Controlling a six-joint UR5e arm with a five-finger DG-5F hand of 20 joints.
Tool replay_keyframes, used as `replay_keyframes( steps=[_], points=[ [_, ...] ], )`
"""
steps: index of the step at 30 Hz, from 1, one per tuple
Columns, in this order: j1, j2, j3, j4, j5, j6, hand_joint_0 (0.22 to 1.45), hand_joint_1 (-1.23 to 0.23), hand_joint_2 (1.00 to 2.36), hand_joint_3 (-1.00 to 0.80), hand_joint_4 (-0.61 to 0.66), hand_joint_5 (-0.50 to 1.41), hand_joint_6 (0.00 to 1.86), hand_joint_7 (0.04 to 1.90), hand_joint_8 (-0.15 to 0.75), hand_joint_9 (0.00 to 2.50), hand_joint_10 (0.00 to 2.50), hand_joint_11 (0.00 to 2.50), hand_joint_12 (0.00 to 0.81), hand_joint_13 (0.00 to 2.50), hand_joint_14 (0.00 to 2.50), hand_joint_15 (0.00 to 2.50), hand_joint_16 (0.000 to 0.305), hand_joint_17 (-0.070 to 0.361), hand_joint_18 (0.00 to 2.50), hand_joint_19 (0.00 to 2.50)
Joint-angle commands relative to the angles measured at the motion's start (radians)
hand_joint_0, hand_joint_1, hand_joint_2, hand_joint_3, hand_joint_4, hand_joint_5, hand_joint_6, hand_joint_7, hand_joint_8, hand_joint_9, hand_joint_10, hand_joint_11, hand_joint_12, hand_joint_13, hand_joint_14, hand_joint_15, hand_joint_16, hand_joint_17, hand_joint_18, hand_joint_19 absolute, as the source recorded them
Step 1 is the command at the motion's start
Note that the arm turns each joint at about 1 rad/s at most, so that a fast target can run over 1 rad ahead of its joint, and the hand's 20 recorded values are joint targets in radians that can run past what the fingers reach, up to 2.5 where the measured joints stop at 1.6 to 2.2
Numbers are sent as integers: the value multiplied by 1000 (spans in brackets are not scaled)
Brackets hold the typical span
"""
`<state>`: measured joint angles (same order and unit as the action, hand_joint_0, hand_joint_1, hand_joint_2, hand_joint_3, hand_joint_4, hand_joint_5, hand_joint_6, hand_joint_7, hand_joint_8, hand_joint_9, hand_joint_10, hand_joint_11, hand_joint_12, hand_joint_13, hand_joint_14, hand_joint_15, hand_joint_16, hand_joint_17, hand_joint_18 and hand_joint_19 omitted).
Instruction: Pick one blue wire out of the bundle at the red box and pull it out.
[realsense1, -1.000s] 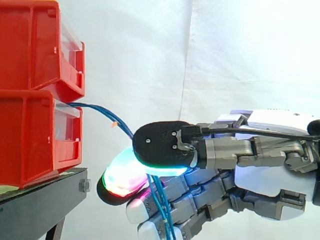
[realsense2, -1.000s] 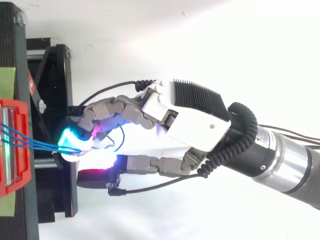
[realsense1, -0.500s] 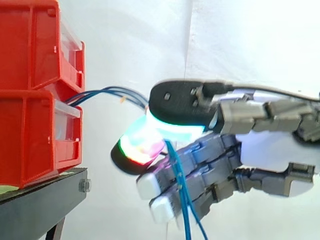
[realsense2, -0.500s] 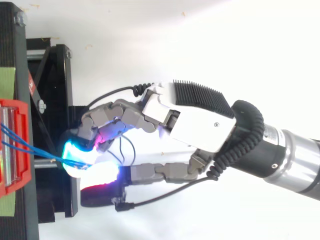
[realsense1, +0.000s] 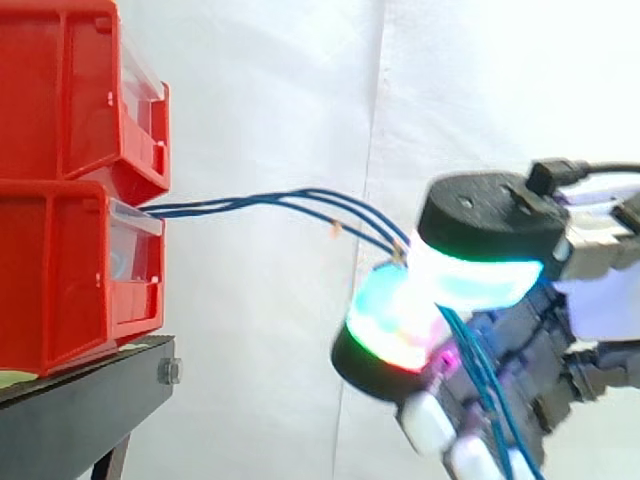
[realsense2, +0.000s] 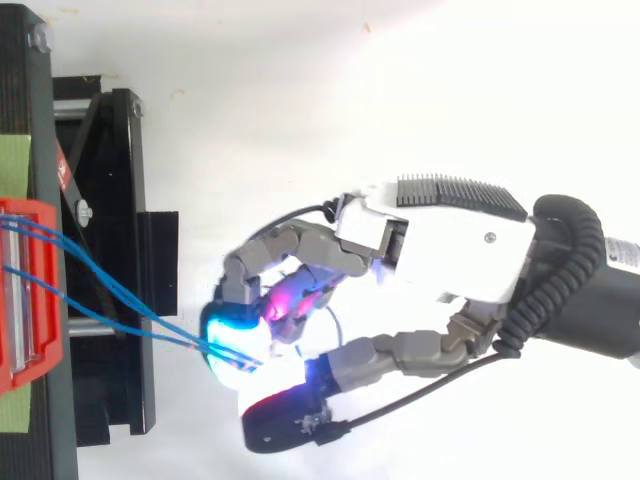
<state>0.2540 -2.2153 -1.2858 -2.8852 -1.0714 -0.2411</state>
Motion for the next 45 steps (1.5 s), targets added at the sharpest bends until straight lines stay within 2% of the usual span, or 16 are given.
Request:
replay_keyframes(
  steps=[1,5,14,17,22,24,28,31,33,37,42,45],
  points=[
    [-2,3,0,-60,-38,36,781,-825,1000,-500,60,-201,995,925,328,843,7,446,393,1039,14,460,45,101,975,416],
    [-6,3,0,-63,-48,59,703,-843,1000,-500,136,-194,993,785,333,831,7,445,397,1021,14,462,45,102,961,427],
    [-16,9,0,-89,-70,68,570,-788,1000,-500,172,-189,979,801,347,818,4,455,406,1000,14,465,49,109,924,464],
    [-21,17,-1,-114,-91,68,544,-729,1000,-500,178,-187,976,798,353,821,4,439,415,1001,14,472,50,112,929,477],
    [-29,20,0,-141,-119,68,528,-624,1000,-500,182,-185,966,828,361,828,4,436,423,1008,15,478,52,117,924,492],
    [-30,20,0,-141,-120,71,527,-595,1000,-500,183,-182,962,839,363,833,6,429,428,1012,15,478,52,117,924,503],
    [-35,20,-1,-141,-122,71,582,-446,1001,-487,159,-162,949,926,359,861,8,425,416,1013,14,487,50,112,899,541],
    [-38,20,0,-141,-128,71,596,-424,1004,-433,141,-155,944,960,361,875,6,428,419,1015,14,491,50,113,898,552],
    [-38,20,0,-141,-130,71,597,-448,1008,-386,141,-151,943,964,365,874,6,429,420,1019,14,491,50,113,900,546],
    [-42,20,0,-141,-131,71,593,-590,1010,-266,167,-144,949,939,393,896,7,435,442,1059,14,475,55,123,986,491],
    [-48,20,5,-141,-131,71,614,-727,1014,-216,167,-147,959,907,389,890,5,449,435,1072,13,480,52,116,1000,478],
    [-52,20,6,-144,-137,71,659,-811,1016,-194,120,-153,954,1012,371,875,5,453,415,1072,16,483,47,106,986,486]
  ],
)
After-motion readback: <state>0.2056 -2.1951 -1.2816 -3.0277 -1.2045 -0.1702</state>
